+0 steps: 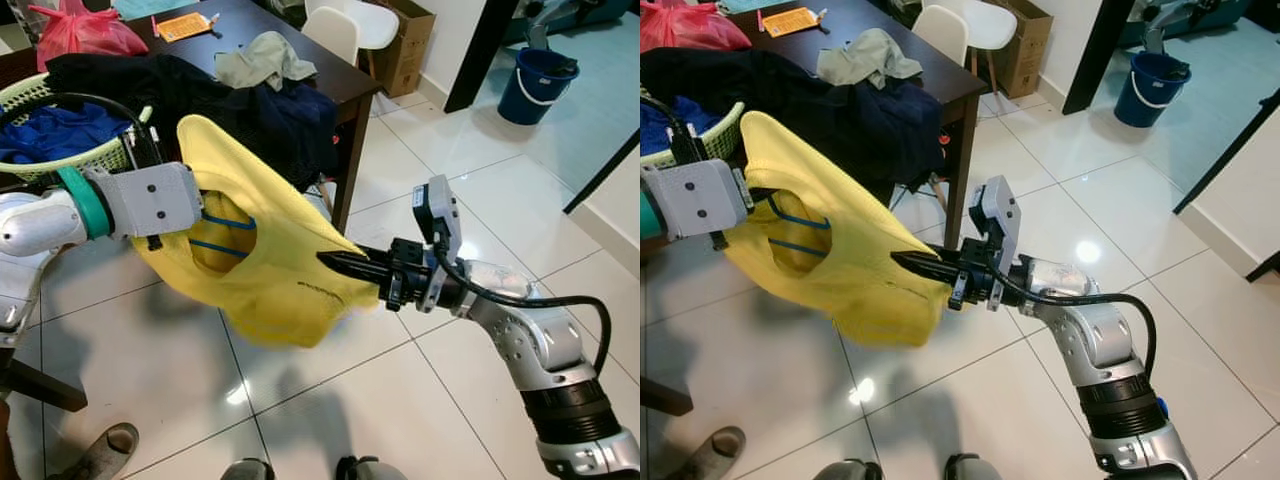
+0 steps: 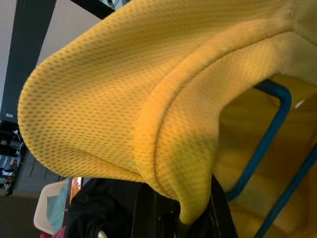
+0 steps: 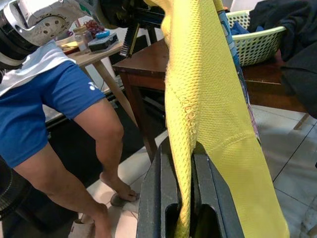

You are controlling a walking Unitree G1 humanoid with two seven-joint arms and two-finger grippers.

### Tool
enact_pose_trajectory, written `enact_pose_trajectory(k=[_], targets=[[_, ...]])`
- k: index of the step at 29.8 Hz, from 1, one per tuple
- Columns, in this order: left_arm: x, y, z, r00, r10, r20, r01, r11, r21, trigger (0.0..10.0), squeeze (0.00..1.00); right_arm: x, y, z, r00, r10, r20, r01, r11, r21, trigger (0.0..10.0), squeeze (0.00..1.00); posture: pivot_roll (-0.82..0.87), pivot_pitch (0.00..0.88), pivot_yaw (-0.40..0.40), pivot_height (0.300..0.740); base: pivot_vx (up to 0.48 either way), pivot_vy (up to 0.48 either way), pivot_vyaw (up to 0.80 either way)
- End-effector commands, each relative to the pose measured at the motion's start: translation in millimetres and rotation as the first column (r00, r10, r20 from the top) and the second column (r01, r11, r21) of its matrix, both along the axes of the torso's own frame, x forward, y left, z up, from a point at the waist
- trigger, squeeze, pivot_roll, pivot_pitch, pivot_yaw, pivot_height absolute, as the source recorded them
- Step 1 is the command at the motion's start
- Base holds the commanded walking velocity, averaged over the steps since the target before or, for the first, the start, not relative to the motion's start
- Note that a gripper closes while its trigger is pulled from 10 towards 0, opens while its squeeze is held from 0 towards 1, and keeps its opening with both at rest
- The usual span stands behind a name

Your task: Hang hanger

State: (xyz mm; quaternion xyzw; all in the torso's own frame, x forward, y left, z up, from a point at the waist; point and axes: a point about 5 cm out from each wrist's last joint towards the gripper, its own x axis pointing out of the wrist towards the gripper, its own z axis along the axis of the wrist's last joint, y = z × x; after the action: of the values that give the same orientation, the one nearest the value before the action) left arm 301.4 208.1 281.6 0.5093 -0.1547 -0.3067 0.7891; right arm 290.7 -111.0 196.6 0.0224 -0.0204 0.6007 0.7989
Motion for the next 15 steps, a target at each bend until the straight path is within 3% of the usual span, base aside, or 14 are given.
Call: enact_pose_trajectory(k=[1,7,8,9,12,15], targets=[[1.3,5.7,6.7,0.998,0.042,0.044,-0.042,0.999,0.005,10.0,0.00,-0.8,0.6,-0.9,1.000,0.007,0.005,-0.007,1.000,-0.009,10.0,0.00,0.08,0.084,0.044,0.740,0.000,0.000,0.00],[5.7,11.0,20.3,0.982,0.100,0.162,-0.099,0.995,-0.014,10.0,0.00,-1.1,0.5,-2.3,1.000,0.004,0.007,-0.003,1.000,-0.018,10.0,0.00,0.08,0.086,0.044,0.740,0.000,0.000,0.00],[8.2,13.2,33.9,0.954,0.137,0.265,-0.132,0.991,-0.037,10.0,0.00,-1.7,1.0,-4.0,1.000,0.007,0.008,-0.006,1.000,-0.031,10.0,0.00,0.08,0.088,0.044,0.740,0.000,0.000,0.00],[8.2,13.2,33.9,0.954,0.137,0.265,-0.132,0.991,-0.037,10.0,0.00,-1.7,1.0,-4.0,1.000,0.007,0.008,-0.006,1.000,-0.031,10.0,0.00,0.08,0.088,0.044,0.740,0.000,0.000,0.00],[6.0,14.0,55.0,0.912,0.161,0.378,-0.138,0.987,-0.086,10.0,0.00,0.0,0.4,-8.7,1.000,-0.014,0.022,0.016,0.997,-0.070,10.0,0.00,0.08,0.087,0.044,0.740,0.000,0.000,0.00],[3.8,13.5,60.1,0.909,0.155,0.387,-0.129,0.987,-0.092,10.0,0.00,2.8,-0.6,-11.1,0.998,-0.042,0.044,0.046,0.994,-0.098,10.0,0.00,0.08,0.087,0.043,0.740,0.000,0.000,0.00]])
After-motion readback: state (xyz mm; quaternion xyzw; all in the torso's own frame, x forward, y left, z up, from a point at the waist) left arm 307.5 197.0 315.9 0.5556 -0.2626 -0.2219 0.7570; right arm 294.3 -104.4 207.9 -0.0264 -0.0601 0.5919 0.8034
